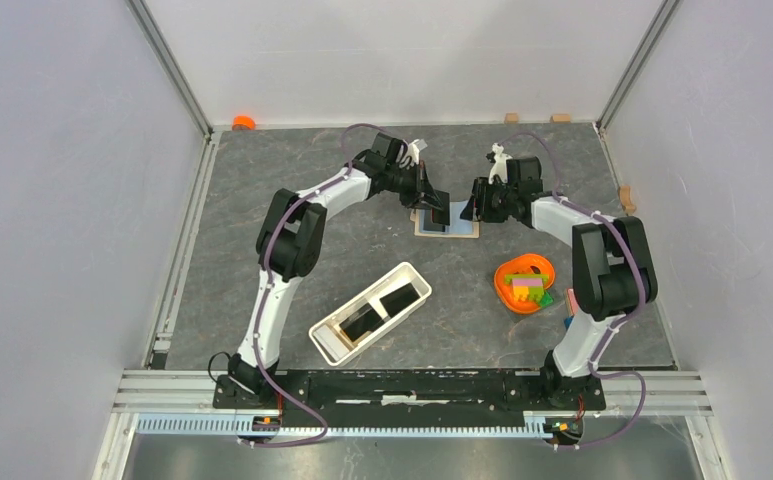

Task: Put the credit cards into the card holder
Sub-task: Insert the credit card into the card holder.

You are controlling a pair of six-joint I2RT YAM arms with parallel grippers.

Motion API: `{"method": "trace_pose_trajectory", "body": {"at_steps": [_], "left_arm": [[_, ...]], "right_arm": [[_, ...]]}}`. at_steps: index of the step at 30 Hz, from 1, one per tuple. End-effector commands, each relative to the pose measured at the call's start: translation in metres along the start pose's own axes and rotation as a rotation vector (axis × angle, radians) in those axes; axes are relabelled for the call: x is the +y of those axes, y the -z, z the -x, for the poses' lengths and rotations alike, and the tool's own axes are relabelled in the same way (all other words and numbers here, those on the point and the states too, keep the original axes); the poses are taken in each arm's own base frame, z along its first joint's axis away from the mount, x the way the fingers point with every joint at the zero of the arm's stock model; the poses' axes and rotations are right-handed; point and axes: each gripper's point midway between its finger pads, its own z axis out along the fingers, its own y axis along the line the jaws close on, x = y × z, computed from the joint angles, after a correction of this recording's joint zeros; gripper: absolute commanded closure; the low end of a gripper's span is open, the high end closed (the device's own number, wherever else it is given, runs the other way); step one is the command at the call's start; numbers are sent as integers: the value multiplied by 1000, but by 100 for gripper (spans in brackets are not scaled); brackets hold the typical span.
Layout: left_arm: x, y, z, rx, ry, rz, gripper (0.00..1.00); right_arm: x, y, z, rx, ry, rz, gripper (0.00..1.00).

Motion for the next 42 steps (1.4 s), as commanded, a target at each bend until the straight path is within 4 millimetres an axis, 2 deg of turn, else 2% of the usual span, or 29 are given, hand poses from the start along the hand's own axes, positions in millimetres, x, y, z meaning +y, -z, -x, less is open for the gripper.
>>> {"method": "trace_pose_trajectory", "body": {"at_steps": [1, 7, 10, 14, 18, 22, 28, 42], "left_arm": [[6, -4, 3, 20, -40, 18, 98], [14, -11, 3, 38, -31, 23, 98], [17, -14, 2, 48, -24, 19, 98], [23, -19, 1, 61, -6, 22, 98], [28, -23, -1, 69, 5, 25, 98], [29, -25, -1, 70, 17, 25, 98], [27, -29, -1, 73, 35, 9, 98], [13, -36, 3, 67, 87, -66, 98]], "right_arm": [[-4, -3, 23, -46, 39, -23, 51], [-9, -14, 13, -11, 25, -17, 52], [-8, -16, 11, -3, 17, -6, 58], [-14, -20, 7, 20, 6, -36, 69], [-25, -22, 1, 46, 3, -83, 86], [-31, -24, -4, 60, 0, -110, 95], [-35, -24, -7, 66, 2, -131, 100], [-36, -24, -10, 75, 0, -133, 100]]}}
